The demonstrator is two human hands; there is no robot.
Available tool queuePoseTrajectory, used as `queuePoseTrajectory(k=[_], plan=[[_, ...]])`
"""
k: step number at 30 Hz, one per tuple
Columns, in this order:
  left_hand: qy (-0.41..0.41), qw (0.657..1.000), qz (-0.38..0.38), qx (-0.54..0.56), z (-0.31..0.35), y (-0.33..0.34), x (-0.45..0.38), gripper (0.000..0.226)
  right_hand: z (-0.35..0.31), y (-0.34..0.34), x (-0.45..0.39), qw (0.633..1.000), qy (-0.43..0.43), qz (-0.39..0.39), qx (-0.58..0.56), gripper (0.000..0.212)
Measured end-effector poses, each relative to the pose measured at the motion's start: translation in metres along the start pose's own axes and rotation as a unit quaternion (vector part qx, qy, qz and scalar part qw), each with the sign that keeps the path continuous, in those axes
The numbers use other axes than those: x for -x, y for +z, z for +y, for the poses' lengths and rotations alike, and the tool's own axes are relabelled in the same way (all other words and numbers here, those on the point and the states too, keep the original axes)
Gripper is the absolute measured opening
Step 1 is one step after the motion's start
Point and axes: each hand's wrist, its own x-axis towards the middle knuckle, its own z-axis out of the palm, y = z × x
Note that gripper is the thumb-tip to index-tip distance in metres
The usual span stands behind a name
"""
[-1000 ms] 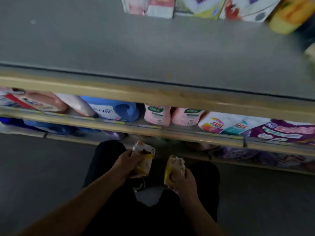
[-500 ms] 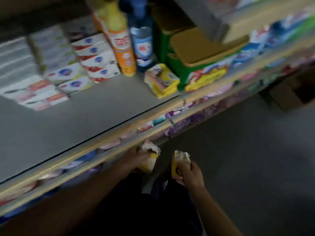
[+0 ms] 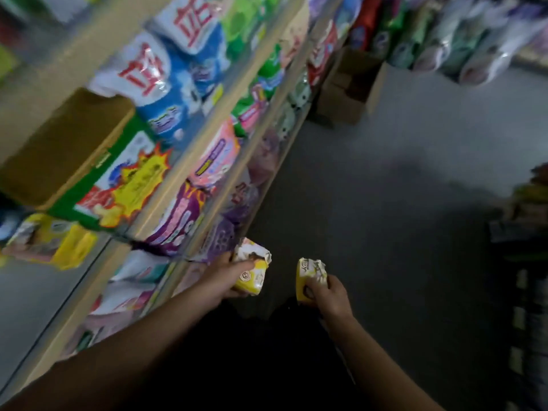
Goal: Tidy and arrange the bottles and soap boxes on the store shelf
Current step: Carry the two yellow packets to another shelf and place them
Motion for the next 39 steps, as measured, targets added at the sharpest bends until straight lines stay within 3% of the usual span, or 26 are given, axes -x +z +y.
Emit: queuePoseTrajectory(k=[11,16,21,25,28,32,39], plan=[[-0.022,0.998,-0.037,-0.034,0.112,0.123,-0.112,0.025,-0.090,-0.102,-0.098,0.994,0.042,0.077,-0.062,0.020],[-0.032,0.989,-0.098,-0.106,0.195,0.181,-0.187,0.023,-0.152,-0.143,-0.153,0.989,0.066,0.122,-0.056,0.017],[0.015,0.957,-0.144,-0.252,0.302,0.241,-0.247,0.021,-0.216,-0.176,-0.201,0.983,0.084,0.163,-0.004,0.021],[0.062,0.922,-0.163,-0.346,0.386,0.287,-0.284,0.022,-0.267,-0.198,-0.241,0.979,0.087,0.179,-0.045,0.018],[0.064,0.923,-0.164,-0.343,0.431,0.318,-0.311,0.020,-0.305,-0.221,-0.279,0.977,0.084,0.180,-0.083,0.012],[0.046,0.953,-0.146,-0.263,0.469,0.365,-0.352,0.020,-0.352,-0.265,-0.344,0.978,0.067,0.177,-0.094,0.008],[0.014,0.980,-0.039,-0.195,0.552,0.442,-0.405,0.035,-0.451,-0.368,-0.458,0.990,0.041,0.132,-0.026,0.021]])
